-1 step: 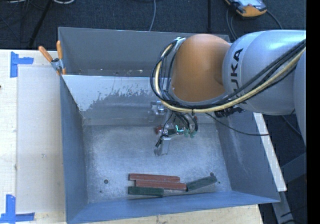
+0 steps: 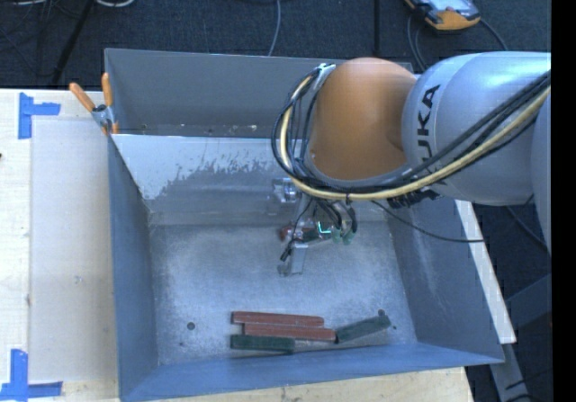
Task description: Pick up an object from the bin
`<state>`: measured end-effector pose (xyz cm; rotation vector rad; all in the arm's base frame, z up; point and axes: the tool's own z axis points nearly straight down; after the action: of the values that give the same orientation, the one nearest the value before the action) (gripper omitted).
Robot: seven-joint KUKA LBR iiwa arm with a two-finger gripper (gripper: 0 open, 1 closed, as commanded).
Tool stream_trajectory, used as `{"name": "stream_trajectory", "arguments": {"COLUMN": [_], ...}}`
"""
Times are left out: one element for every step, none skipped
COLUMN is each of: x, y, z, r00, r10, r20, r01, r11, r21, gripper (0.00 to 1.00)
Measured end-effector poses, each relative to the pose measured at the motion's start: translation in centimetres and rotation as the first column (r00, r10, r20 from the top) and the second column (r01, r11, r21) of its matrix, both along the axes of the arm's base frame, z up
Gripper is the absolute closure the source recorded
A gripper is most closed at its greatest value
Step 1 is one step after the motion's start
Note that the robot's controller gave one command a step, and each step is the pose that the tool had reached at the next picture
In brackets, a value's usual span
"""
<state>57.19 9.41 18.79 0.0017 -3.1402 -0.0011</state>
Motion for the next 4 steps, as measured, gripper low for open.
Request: {"name": "stream_trajectory", "arguments": {"x": [-2.3,-4.3,-8.4,-9.3], "y": [-1.2,1.3,0.2,-0.7], "z": [-5.0,-8.0,-10.0,-10.4], "r00": [0.999,0.999,1.000,1.000], "r10": [0.039,-0.037,-0.010,-0.002], "r20": [0.006,-0.002,0.000,-0.001], "r01": [-0.039,0.037,0.010,0.002], "r11": [0.999,0.999,1.000,1.000], "r21": [0.000,-0.001,0.000,-0.001], "gripper": [0.00,0.00,0.00,0.00]}}
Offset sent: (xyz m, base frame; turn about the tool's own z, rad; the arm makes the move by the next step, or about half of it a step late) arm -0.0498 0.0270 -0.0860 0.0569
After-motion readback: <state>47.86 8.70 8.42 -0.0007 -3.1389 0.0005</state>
